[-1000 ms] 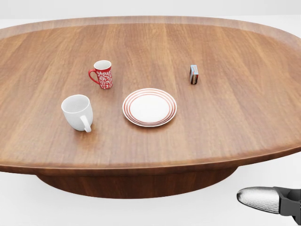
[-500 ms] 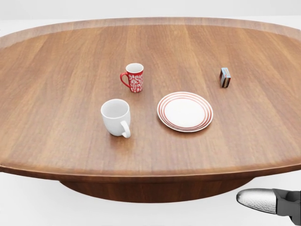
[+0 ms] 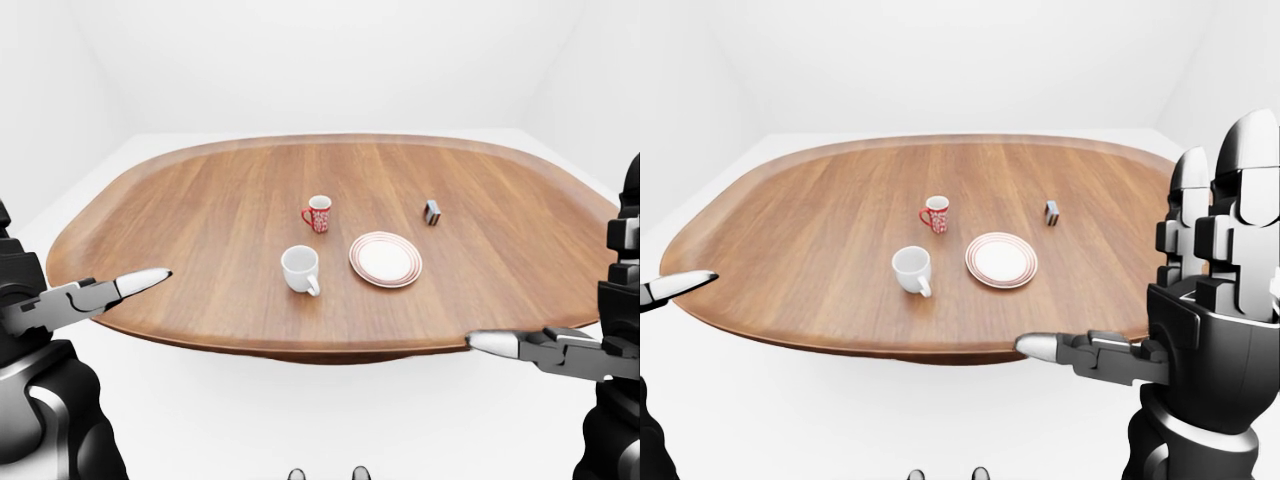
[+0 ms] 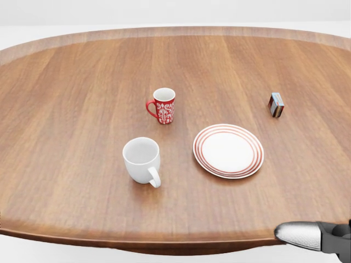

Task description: Put the white mug on the plate.

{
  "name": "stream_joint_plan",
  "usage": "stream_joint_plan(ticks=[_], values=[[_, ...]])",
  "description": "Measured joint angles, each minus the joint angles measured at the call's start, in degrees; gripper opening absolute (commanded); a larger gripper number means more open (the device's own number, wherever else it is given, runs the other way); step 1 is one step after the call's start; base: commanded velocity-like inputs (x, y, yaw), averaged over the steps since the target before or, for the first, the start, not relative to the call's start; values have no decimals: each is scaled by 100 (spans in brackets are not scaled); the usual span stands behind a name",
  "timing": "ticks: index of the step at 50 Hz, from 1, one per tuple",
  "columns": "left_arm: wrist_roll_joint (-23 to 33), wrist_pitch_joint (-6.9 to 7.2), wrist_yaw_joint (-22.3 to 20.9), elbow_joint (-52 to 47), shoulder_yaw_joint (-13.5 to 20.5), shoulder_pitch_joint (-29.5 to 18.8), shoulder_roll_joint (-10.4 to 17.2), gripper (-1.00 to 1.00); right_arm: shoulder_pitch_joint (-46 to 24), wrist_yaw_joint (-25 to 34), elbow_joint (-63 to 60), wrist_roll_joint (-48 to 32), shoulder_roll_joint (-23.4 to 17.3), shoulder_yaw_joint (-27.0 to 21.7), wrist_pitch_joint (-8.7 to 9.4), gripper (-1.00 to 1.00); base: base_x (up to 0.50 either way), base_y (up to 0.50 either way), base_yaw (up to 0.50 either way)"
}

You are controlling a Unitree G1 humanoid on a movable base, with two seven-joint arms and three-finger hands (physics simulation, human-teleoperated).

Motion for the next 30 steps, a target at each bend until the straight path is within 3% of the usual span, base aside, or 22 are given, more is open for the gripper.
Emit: stream_joint_plan(ticks=[30], values=[[23,0,-5,-35,-24,15,-24,100,12,6,0,15,-4,37,0,100,50,-1,0]])
